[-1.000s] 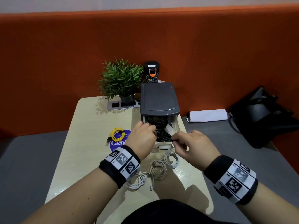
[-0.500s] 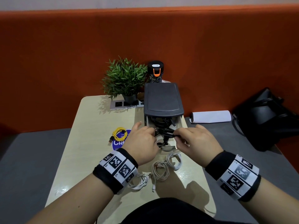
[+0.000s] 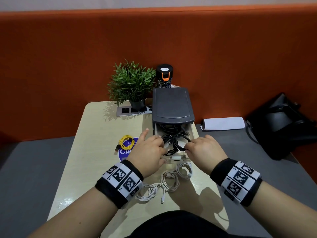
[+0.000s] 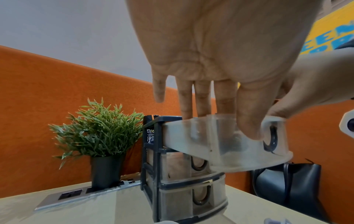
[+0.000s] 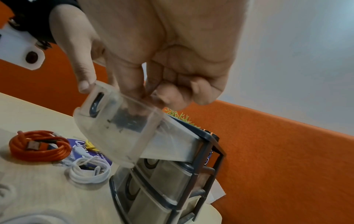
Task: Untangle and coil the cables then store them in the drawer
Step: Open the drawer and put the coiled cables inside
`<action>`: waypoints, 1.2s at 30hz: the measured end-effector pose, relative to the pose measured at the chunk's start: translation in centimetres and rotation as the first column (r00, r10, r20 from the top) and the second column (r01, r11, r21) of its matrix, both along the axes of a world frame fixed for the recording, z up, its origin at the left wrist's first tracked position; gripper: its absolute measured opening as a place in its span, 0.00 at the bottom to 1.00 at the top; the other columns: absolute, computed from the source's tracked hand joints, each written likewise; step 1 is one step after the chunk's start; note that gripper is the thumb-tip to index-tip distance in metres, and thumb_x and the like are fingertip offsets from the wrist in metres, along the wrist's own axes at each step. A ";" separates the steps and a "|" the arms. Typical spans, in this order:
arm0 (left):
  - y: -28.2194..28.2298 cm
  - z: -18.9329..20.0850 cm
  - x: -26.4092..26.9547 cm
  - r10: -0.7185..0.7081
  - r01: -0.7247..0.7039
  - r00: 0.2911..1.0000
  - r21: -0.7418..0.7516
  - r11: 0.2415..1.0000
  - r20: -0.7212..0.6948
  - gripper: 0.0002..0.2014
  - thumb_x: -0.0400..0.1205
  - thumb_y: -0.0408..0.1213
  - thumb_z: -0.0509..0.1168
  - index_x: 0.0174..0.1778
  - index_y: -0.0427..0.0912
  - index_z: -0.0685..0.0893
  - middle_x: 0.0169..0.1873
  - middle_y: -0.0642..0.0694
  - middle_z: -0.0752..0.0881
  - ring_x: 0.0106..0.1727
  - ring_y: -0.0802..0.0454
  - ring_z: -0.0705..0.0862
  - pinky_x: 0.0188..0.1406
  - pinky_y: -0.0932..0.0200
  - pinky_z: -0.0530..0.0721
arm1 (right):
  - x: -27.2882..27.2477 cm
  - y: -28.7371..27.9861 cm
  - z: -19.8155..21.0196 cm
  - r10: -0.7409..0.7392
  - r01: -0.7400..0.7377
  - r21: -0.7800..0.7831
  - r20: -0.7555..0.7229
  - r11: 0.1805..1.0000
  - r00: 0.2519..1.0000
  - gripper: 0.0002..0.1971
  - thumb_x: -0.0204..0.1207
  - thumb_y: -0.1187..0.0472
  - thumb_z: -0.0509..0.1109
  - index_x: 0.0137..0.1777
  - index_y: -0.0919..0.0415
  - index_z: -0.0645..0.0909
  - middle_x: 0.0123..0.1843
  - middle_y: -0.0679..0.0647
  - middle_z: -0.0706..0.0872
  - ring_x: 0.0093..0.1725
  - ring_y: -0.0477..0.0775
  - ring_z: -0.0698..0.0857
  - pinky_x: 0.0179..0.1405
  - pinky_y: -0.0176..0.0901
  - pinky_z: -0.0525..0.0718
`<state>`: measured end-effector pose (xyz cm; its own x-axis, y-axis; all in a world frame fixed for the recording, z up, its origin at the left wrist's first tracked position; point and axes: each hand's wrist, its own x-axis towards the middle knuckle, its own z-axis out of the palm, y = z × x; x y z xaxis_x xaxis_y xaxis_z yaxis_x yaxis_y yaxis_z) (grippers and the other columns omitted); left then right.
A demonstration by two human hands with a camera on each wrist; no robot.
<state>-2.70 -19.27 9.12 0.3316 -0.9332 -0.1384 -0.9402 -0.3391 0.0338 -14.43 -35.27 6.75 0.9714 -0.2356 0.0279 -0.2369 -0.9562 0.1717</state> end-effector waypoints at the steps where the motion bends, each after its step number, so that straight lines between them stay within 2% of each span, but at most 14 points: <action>1: 0.0 0.0 0.0 -0.004 0.004 1.000 0.004 1.000 0.001 0.18 0.84 0.54 0.56 0.68 0.57 0.79 0.63 0.56 0.77 0.75 0.56 0.64 0.78 0.44 0.33 | 0.3 0.4 0.5 -0.016 0.016 -0.003 -0.038 1.000 0.999 0.12 0.49 0.59 0.85 0.22 0.51 0.82 0.20 0.46 0.77 0.21 0.51 0.79 0.30 0.39 0.65; 5: -0.1 -0.2 0.0 -0.001 0.001 1.000 -0.012 1.000 -0.003 0.18 0.84 0.54 0.56 0.67 0.56 0.81 0.63 0.56 0.77 0.74 0.57 0.64 0.77 0.46 0.33 | 0.6 1.1 1.0 -0.015 0.013 -0.031 -0.048 0.999 0.999 0.04 0.68 0.59 0.75 0.34 0.53 0.85 0.34 0.50 0.82 0.36 0.55 0.83 0.40 0.44 0.65; 7: -0.2 -0.3 0.1 -0.003 0.003 1.000 -0.013 1.000 0.007 0.19 0.83 0.55 0.57 0.67 0.55 0.81 0.63 0.56 0.78 0.74 0.56 0.65 0.78 0.46 0.35 | 0.3 1.4 1.3 -0.025 0.021 0.037 0.101 0.999 0.995 0.09 0.66 0.55 0.75 0.27 0.53 0.84 0.28 0.49 0.80 0.29 0.54 0.82 0.33 0.43 0.71; 9: -0.3 -0.2 0.1 -0.011 0.011 1.000 0.000 1.000 0.002 0.20 0.83 0.56 0.57 0.67 0.55 0.81 0.64 0.55 0.78 0.74 0.56 0.66 0.78 0.46 0.37 | -0.1 1.6 1.4 0.008 -0.033 0.110 0.213 0.993 0.977 0.12 0.68 0.46 0.68 0.30 0.51 0.86 0.27 0.47 0.80 0.28 0.52 0.83 0.31 0.43 0.76; 13: -0.1 0.8 0.9 0.020 -0.032 0.993 -0.101 0.994 -0.114 0.19 0.81 0.59 0.58 0.61 0.55 0.84 0.59 0.57 0.78 0.67 0.58 0.71 0.79 0.50 0.49 | -1.0 2.1 0.4 0.126 -0.139 0.080 0.148 0.987 0.981 0.17 0.50 0.46 0.85 0.39 0.48 0.87 0.30 0.44 0.81 0.31 0.51 0.83 0.32 0.46 0.78; 16: -0.6 1.3 2.4 0.090 -0.150 0.980 -0.364 0.919 -0.177 0.18 0.82 0.42 0.60 0.68 0.51 0.77 0.66 0.53 0.76 0.70 0.54 0.72 0.72 0.54 0.60 | -1.2 1.6 -0.9 0.125 -0.131 0.024 0.170 0.991 0.977 0.19 0.46 0.60 0.86 0.38 0.49 0.86 0.28 0.44 0.80 0.31 0.53 0.81 0.38 0.46 0.67; 18: -1.3 1.2 3.6 0.160 -0.211 0.970 -0.306 0.928 -0.186 0.31 0.79 0.33 0.59 0.79 0.49 0.64 0.79 0.51 0.64 0.78 0.54 0.62 0.77 0.54 0.55 | -1.0 1.4 -0.9 0.120 -0.130 0.025 0.236 0.991 0.964 0.19 0.47 0.64 0.85 0.37 0.51 0.84 0.28 0.45 0.80 0.30 0.53 0.81 0.37 0.46 0.59; 20: -2.0 0.8 4.6 0.188 -0.213 0.966 -0.135 0.968 -0.180 0.38 0.76 0.29 0.58 0.83 0.50 0.53 0.84 0.52 0.52 0.83 0.56 0.51 0.81 0.52 0.46 | -0.6 1.3 -0.8 0.112 -0.128 0.038 0.288 0.991 0.951 0.20 0.50 0.62 0.85 0.41 0.50 0.84 0.32 0.45 0.82 0.33 0.53 0.82 0.38 0.46 0.61; 23: -2.6 0.6 5.5 0.153 -0.161 0.975 -0.043 0.986 -0.160 0.41 0.74 0.25 0.58 0.83 0.51 0.52 0.84 0.53 0.50 0.83 0.59 0.49 0.82 0.52 0.45 | 0.4 0.7 0.3 0.013 -0.061 0.138 0.323 0.989 0.946 0.24 0.54 0.60 0.84 0.52 0.50 0.83 0.43 0.48 0.83 0.41 0.55 0.83 0.40 0.48 0.76; 26: -2.6 0.6 5.8 0.147 -0.157 0.979 -0.058 0.986 -0.140 0.41 0.73 0.26 0.59 0.82 0.54 0.55 0.83 0.55 0.52 0.82 0.60 0.53 0.81 0.51 0.48 | 1.5 -0.4 0.6 -0.093 0.031 0.208 0.293 0.978 0.952 0.33 0.54 0.59 0.85 0.62 0.53 0.81 0.56 0.54 0.84 0.54 0.60 0.83 0.49 0.56 0.80; 28: -2.5 0.8 5.8 0.145 -0.155 0.980 -0.065 0.986 -0.135 0.41 0.73 0.25 0.59 0.82 0.54 0.55 0.83 0.56 0.53 0.82 0.60 0.54 0.81 0.51 0.49 | 2.4 -1.0 0.6 -0.128 0.076 0.235 0.212 0.969 0.969 0.37 0.59 0.58 0.83 0.71 0.56 0.77 0.67 0.58 0.80 0.66 0.62 0.79 0.61 0.62 0.76; 31: -2.6 1.0 6.0 0.139 -0.150 0.980 -0.065 0.987 -0.141 0.40 0.73 0.25 0.58 0.82 0.54 0.57 0.83 0.56 0.54 0.82 0.60 0.55 0.81 0.51 0.49 | 4.0 -2.0 0.7 -0.162 0.120 0.263 0.143 0.957 0.976 0.35 0.73 0.55 0.74 0.80 0.56 0.65 0.79 0.56 0.69 0.80 0.57 0.65 0.78 0.60 0.57; 33: -2.6 1.1 6.1 0.139 -0.150 0.980 -0.072 0.986 -0.142 0.40 0.73 0.26 0.58 0.82 0.54 0.58 0.83 0.57 0.55 0.81 0.60 0.56 0.80 0.51 0.50 | 4.9 -2.5 0.8 -0.178 0.138 0.255 0.140 0.957 0.974 0.31 0.77 0.52 0.69 0.79 0.53 0.66 0.78 0.52 0.69 0.79 0.54 0.64 0.78 0.57 0.53; 36: -2.6 1.0 6.1 0.141 -0.154 0.980 -0.087 0.984 -0.143 0.40 0.73 0.25 0.57 0.81 0.54 0.59 0.82 0.57 0.57 0.81 0.60 0.57 0.80 0.51 0.51 | 5.9 -2.9 1.0 -0.191 0.141 0.229 0.213 0.963 0.958 0.23 0.75 0.53 0.71 0.71 0.53 0.75 0.66 0.52 0.78 0.68 0.56 0.73 0.71 0.55 0.60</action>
<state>3.43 -21.90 10.10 0.4512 -0.8865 -0.1024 -0.8642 -0.4627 0.1977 -8.55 -38.16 7.73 0.8904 -0.4181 0.1797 -0.4049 -0.9081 -0.1068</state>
